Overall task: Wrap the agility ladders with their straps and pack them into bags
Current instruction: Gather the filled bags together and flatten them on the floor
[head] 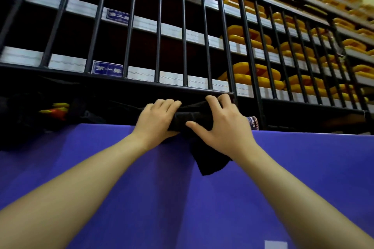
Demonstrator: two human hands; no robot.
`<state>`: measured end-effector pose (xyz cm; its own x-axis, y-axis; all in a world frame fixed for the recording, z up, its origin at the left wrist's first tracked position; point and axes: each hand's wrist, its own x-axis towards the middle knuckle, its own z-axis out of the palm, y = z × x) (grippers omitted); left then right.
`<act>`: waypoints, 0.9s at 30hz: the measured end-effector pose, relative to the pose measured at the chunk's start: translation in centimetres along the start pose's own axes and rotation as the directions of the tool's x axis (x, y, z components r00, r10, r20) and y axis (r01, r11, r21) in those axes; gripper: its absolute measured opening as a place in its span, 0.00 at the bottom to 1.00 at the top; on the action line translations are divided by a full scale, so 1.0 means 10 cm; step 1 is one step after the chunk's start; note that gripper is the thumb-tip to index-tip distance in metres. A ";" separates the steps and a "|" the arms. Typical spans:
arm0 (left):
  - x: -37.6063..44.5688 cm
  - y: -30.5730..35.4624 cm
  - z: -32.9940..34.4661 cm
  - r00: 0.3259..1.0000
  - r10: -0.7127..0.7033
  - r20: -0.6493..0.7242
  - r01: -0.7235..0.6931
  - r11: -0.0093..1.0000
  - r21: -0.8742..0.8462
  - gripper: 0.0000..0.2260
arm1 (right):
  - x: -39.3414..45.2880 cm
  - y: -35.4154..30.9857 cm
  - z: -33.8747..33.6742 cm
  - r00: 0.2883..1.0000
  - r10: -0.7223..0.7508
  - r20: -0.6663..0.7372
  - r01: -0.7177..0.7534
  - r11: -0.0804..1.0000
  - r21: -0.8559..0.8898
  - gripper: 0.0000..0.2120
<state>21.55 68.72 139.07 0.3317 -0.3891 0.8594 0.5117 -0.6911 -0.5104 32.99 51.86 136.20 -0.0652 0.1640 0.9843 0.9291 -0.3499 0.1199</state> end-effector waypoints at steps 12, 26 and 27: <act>-0.23 -0.28 -0.47 0.996 -0.010 -0.087 0.016 0.998 0.061 0.28 | 0.24 -0.56 0.28 0.923 -0.100 -0.371 0.243 0.900 0.361 0.18; -0.57 -0.93 -0.53 0.937 -0.234 0.259 0.156 0.944 0.290 0.37 | 0.57 -1.27 0.90 1.000 -0.017 -0.002 0.017 0.923 0.384 0.18; -0.57 -0.88 -0.53 0.929 -0.247 0.277 0.169 0.946 0.277 0.36 | 0.59 -1.31 0.90 1.000 -0.012 0.017 0.005 0.918 0.398 0.19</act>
<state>10.96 73.75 138.82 0.4015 -0.0218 0.9156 0.7593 -0.5511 -0.3461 23.75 65.74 139.30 -0.0705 0.1844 0.9803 0.9969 0.0464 0.0629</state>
